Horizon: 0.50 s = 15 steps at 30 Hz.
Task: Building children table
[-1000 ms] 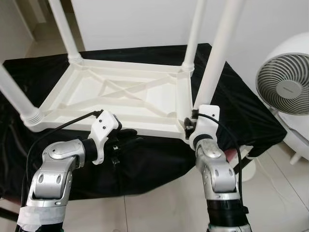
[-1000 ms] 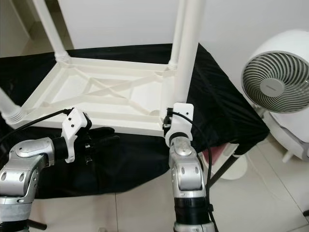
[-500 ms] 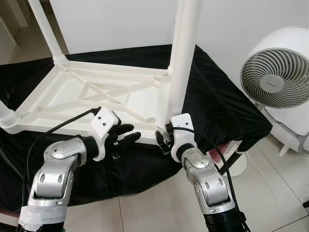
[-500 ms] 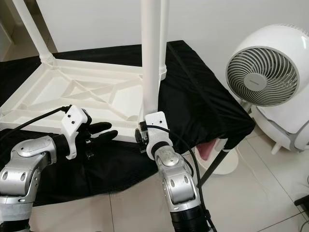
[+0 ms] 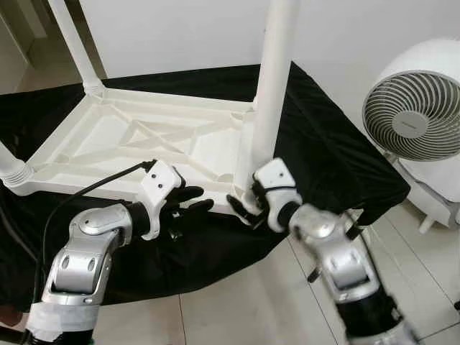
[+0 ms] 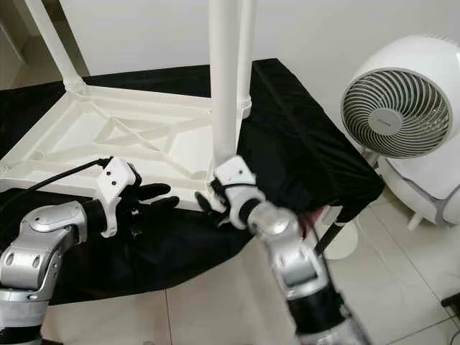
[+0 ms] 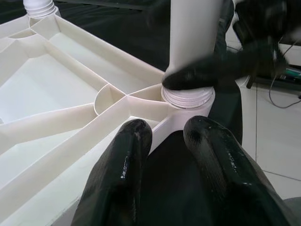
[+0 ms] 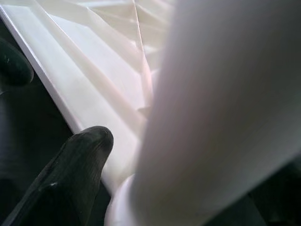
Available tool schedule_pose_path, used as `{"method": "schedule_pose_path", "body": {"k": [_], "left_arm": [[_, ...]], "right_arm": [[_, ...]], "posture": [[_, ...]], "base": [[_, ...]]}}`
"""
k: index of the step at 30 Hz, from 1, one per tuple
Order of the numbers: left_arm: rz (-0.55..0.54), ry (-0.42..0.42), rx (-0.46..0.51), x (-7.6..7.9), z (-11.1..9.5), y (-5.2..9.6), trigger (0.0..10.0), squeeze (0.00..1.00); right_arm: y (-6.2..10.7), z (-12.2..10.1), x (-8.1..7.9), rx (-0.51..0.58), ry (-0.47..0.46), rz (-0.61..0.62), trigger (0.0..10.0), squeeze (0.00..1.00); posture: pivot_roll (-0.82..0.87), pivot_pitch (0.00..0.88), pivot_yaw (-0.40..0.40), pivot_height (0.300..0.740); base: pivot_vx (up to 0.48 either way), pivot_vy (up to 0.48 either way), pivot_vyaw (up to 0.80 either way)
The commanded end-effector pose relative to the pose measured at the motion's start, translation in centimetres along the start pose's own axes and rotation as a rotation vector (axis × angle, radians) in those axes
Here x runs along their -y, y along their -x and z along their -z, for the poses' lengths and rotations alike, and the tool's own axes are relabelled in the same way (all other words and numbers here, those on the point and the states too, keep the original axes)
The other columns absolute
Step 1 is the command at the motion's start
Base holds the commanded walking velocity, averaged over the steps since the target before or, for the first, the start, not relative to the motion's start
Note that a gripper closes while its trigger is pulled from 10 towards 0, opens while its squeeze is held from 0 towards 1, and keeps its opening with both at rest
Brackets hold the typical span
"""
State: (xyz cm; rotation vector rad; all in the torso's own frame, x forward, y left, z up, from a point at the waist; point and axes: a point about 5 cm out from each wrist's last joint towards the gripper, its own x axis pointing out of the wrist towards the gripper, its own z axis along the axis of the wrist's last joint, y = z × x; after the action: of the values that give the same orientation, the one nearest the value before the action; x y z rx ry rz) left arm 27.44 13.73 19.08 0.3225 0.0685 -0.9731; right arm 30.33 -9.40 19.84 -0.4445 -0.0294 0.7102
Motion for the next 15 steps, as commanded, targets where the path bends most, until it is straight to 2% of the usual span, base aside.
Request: {"method": "schedule_pose_path", "body": {"k": [1, 7, 9, 11, 15], "left_arm": [[0.043, -0.012, -0.015, 0.4, 0.2, 0.0, 10.0, 0.00], [0.082, -0.035, -0.024, 0.4, 0.1, 0.0, 10.0, 0.00], [0.095, -0.039, -0.025, 0.5, 0.1, 0.1, 10.0, 0.00], [0.137, -0.050, -0.028, 0.8, 0.0, 0.3, 10.0, 0.00], [0.159, -0.052, -0.028, 0.9, -0.1, 0.4, 10.0, 0.00]], "right_arm": [[-0.4, 0.0, -0.2, 0.015, 0.014, -0.065, 10.0, 0.00], [-1.1, -0.2, 0.9, 0.012, 0.041, -0.094, 10.0, 0.00], [-1.2, -0.2, 1.0, 0.006, 0.033, -0.120, 10.0, 0.00], [-1.4, -0.1, 1.0, -0.002, -0.003, -0.204, 10.0, 0.00], [-1.6, 0.0, 1.0, -0.003, -0.022, -0.249, 10.0, 0.00]], "posture": [[-0.07, 0.097, 0.036, 0.740], [-0.06, 0.096, 0.035, 0.740], [-0.06, 0.096, 0.035, 0.740], [-0.06, 0.096, 0.035, 0.740], [-0.06, 0.096, 0.037, 0.740]], "base": [[0.000, 0.000, 0.00], [0.000, 0.000, 0.00], [0.000, 0.000, 0.00], [0.000, 0.000, 0.00], [0.000, 0.000, 0.00]]}}
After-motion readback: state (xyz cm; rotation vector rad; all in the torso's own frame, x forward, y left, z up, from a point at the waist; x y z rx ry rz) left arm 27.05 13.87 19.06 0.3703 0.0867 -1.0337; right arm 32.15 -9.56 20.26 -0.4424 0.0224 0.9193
